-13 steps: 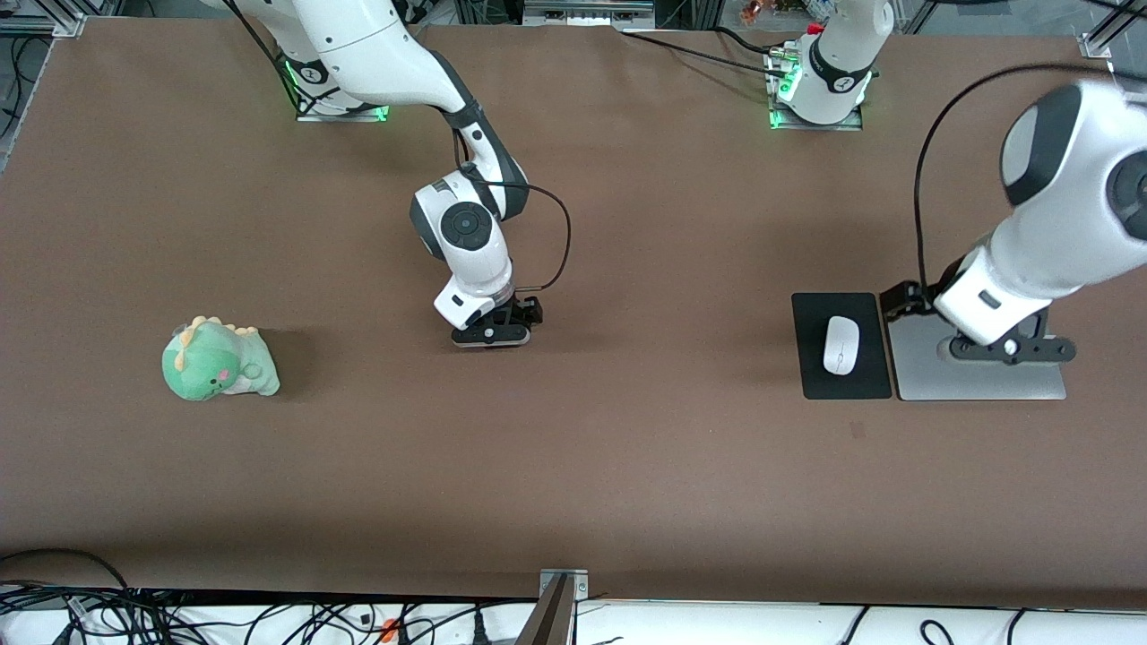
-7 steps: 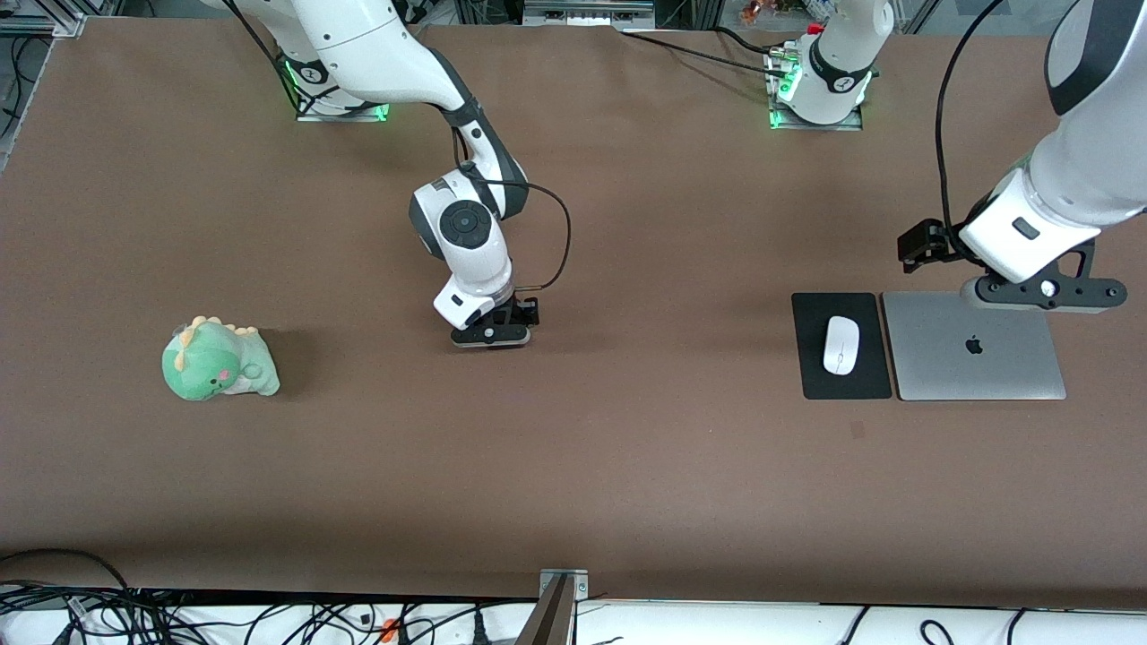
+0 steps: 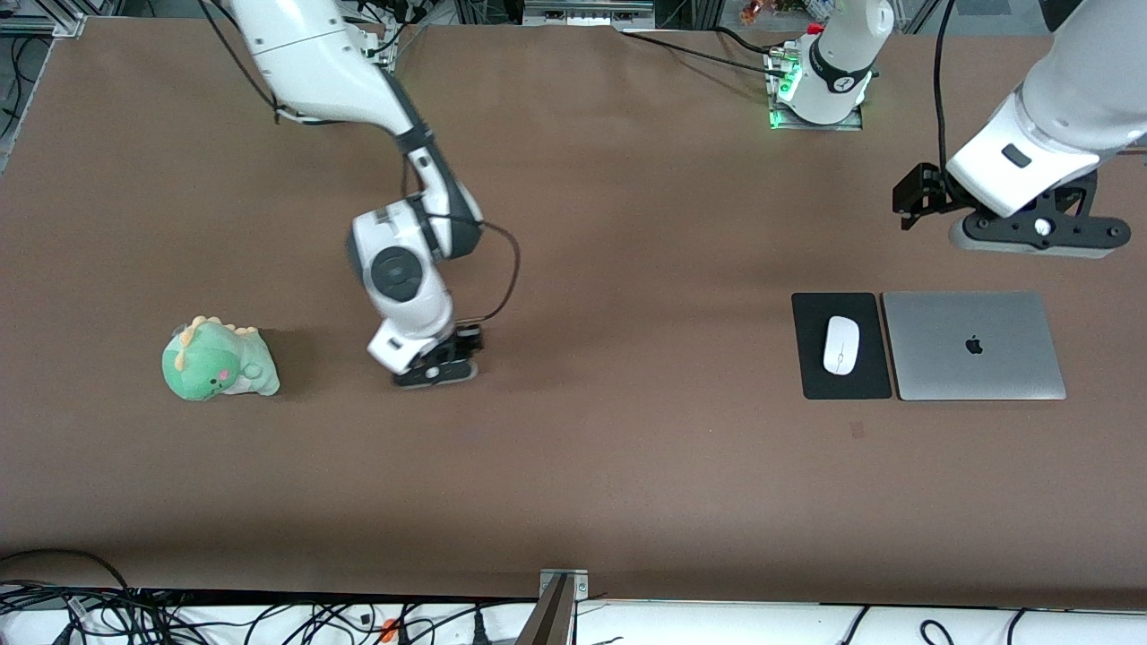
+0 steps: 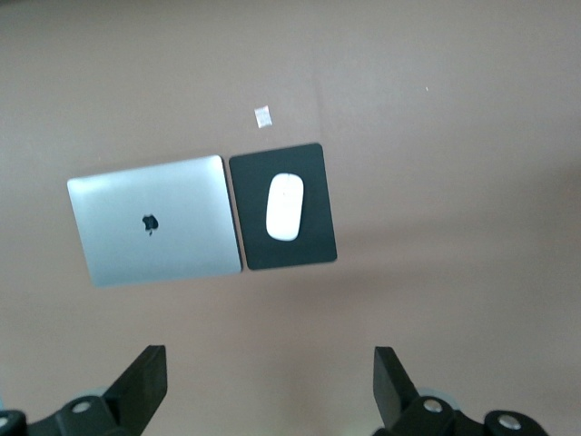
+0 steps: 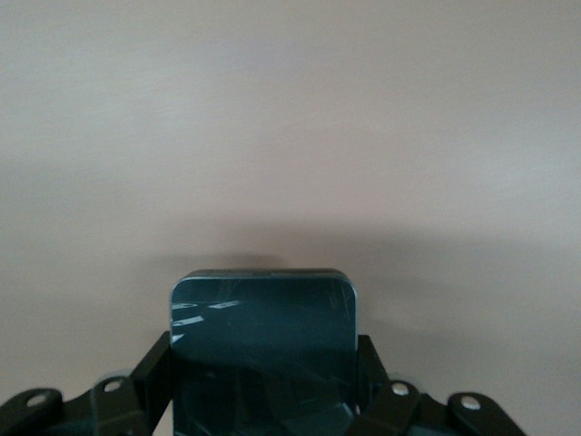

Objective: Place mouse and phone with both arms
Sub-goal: 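Carry the phone beside the green plush while the left gripper withdraws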

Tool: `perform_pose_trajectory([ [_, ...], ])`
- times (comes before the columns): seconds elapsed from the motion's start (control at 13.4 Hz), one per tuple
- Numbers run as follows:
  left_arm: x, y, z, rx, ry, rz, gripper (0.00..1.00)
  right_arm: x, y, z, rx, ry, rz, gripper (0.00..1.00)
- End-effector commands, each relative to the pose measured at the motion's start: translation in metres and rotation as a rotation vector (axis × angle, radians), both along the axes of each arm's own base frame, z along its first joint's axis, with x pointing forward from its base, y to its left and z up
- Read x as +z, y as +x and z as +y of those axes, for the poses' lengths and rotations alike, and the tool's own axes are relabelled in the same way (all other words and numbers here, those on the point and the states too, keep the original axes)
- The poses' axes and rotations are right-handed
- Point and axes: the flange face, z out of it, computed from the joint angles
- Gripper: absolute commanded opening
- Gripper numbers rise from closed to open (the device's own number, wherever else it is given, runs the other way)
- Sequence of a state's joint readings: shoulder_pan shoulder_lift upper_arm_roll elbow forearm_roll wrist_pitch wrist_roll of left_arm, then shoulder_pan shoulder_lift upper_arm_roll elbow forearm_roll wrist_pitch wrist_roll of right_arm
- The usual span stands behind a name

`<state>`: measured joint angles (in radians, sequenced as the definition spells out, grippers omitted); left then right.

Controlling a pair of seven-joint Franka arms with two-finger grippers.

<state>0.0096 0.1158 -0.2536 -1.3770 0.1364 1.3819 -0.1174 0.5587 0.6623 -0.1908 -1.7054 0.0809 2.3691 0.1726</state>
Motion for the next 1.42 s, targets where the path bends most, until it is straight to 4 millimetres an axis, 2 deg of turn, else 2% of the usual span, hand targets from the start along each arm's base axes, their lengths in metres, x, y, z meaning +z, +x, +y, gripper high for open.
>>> perform_pose_trajectory([
  [0.0, 0.006, -0.018, 0.039, 0.036, -0.064, 0.037, 1.00, 0.016, 0.013, -0.052, -0.025, 0.022, 0.022, 0.03],
  [0.07, 0.000, -0.019, 0.054, 0.050, -0.083, 0.039, 1.00, 0.019, 0.015, -0.062, -0.041, 0.023, 0.019, 0.01],
  [0.15, -0.007, -0.021, 0.064, 0.048, -0.090, 0.018, 1.00, 0.017, 0.021, -0.086, -0.074, 0.022, 0.018, 0.01],
  [0.22, -0.016, -0.022, 0.068, 0.038, -0.096, -0.001, 1.00, 0.014, 0.024, -0.109, -0.093, 0.022, 0.020, 0.01],
  [0.37, -0.015, -0.020, 0.070, 0.039, -0.099, -0.012, 1.00, 0.004, 0.023, -0.138, -0.088, 0.022, 0.014, 0.01],
  [0.45, -0.011, -0.019, 0.069, 0.038, -0.098, -0.022, 1.00, -0.003, 0.016, -0.152, -0.082, 0.026, -0.016, 0.01],
  [0.6, -0.011, -0.018, 0.067, 0.037, -0.099, -0.021, 1.00, -0.016, 0.003, -0.163, -0.087, 0.028, -0.053, 0.00],
  [0.82, -0.010, -0.018, 0.064, 0.036, -0.099, -0.026, 1.00, -0.022, -0.001, -0.170, -0.145, 0.062, -0.068, 0.01],
  [0.9, -0.010, -0.018, 0.064, 0.038, -0.099, -0.026, 1.00, -0.021, 0.000, -0.169, -0.142, 0.063, -0.071, 0.24],
  [0.97, -0.010, -0.018, 0.064, 0.035, -0.099, -0.026, 1.00, -0.021, 0.000, -0.169, -0.138, 0.063, -0.071, 0.97],
  [1.05, -0.008, -0.018, 0.066, 0.033, -0.100, -0.029, 1.00, -0.019, 0.001, -0.168, -0.127, 0.063, -0.070, 1.00],
  [1.2, -0.009, -0.018, 0.066, 0.033, -0.100, -0.027, 1.00, -0.010, 0.003, -0.166, -0.119, 0.068, -0.059, 1.00],
  [1.35, -0.010, -0.018, 0.066, 0.033, -0.099, -0.024, 1.00, 0.013, 0.014, -0.161, -0.123, 0.084, -0.024, 1.00],
])
